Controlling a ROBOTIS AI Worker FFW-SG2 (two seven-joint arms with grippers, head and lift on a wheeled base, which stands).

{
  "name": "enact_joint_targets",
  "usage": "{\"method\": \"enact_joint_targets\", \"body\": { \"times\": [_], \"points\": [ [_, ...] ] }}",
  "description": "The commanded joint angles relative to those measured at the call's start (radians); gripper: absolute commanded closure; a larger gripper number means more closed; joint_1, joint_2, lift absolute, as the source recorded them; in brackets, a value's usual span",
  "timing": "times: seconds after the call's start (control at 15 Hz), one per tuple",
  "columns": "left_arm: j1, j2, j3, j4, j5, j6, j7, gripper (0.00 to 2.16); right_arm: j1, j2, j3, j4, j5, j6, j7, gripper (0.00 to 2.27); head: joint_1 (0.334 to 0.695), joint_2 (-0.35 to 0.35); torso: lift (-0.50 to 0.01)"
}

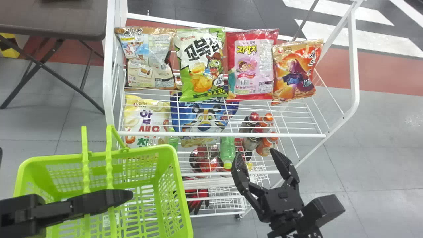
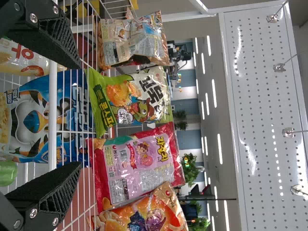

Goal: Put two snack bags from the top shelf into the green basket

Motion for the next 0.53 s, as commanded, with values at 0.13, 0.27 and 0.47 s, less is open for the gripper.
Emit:
{"method": "enact_joint_targets", "body": {
  "times": [0.13,0.27,0.47],
  "points": [
    [0.0,0.0,-0.002,0.001,0.0,0.004,-0.002,2.14,-0.001,0.002,0.0,0.0,0.0,0.0,0.0,0.1,0.695,-0.278,-0.001],
    [0.0,0.0,-0.002,0.001,0.0,0.004,-0.002,2.14,-0.001,0.002,0.0,0.0,0.0,0.0,0.0,0.1,0.695,-0.278,-0.001],
    [0.0,0.0,-0.003,0.003,0.0,0.004,-0.002,2.14,-0.004,0.002,0.002,0.003,0.0,0.0,0.0,0.1,0.695,-0.278,-0.001]
  ]
}}
